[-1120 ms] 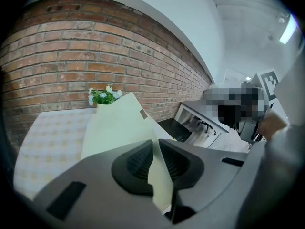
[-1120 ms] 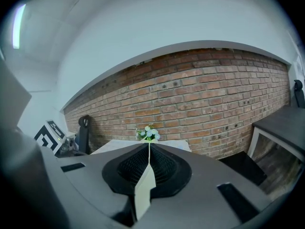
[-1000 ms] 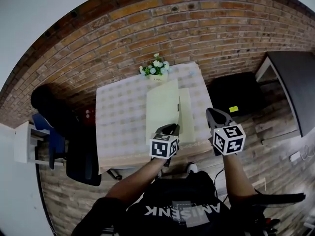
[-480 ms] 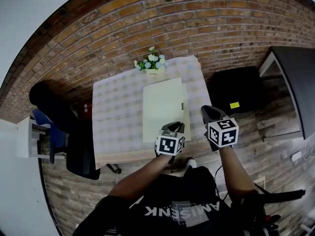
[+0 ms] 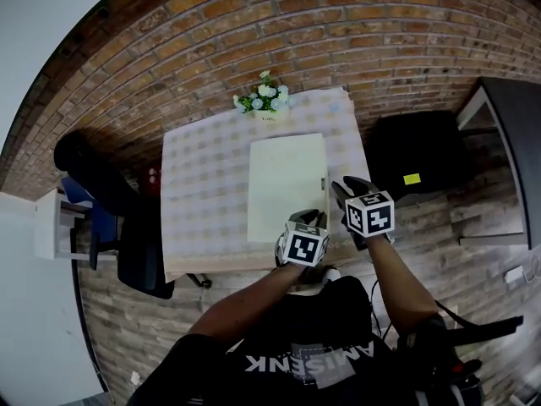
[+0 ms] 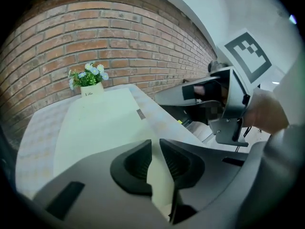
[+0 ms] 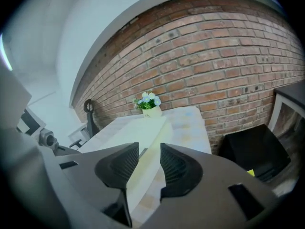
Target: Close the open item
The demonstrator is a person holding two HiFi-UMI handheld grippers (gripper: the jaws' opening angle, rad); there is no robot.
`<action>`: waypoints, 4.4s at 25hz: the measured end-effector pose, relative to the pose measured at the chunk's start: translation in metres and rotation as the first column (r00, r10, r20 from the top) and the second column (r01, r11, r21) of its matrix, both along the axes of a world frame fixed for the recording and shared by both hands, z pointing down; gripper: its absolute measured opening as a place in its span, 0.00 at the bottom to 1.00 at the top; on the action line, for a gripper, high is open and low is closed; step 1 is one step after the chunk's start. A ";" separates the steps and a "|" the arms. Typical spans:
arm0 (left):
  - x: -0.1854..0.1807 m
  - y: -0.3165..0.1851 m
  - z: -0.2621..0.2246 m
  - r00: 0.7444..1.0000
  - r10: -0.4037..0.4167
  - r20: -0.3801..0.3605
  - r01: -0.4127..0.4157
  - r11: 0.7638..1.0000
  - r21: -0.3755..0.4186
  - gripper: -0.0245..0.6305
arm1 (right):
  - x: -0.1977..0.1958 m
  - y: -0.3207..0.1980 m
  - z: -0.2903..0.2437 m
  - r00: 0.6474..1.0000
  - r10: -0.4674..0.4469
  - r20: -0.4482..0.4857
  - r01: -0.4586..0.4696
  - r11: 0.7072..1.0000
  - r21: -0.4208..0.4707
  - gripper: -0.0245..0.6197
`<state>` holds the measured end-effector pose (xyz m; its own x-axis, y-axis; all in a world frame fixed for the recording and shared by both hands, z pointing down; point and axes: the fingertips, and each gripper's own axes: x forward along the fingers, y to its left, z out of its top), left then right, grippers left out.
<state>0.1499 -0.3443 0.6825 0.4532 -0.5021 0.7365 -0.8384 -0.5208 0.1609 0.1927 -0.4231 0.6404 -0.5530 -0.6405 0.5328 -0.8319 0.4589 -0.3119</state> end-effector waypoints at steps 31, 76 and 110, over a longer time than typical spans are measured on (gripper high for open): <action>0.018 0.000 0.034 0.998 0.058 -0.027 -0.059 0.997 -0.053 0.15 | -0.027 -0.020 0.077 0.998 -0.065 0.012 0.066 0.990 -0.128 0.39; -0.217 -0.035 -0.172 0.920 0.043 -0.389 0.102 0.933 0.344 0.10 | -0.062 0.028 -0.100 0.990 0.134 0.033 -0.137 0.985 0.109 0.16; -0.336 -0.032 -0.303 0.927 -0.029 -0.373 0.265 0.757 0.598 0.06 | -0.103 0.094 -0.274 0.971 0.237 -0.033 -0.192 0.853 0.486 0.10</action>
<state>-0.1865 -0.3766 0.3792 0.4825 -0.8743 0.0528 -0.8726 -0.4746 0.1157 0.0899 -0.3293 0.3661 -0.3377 -0.9253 0.1726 -0.9405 0.3391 -0.0223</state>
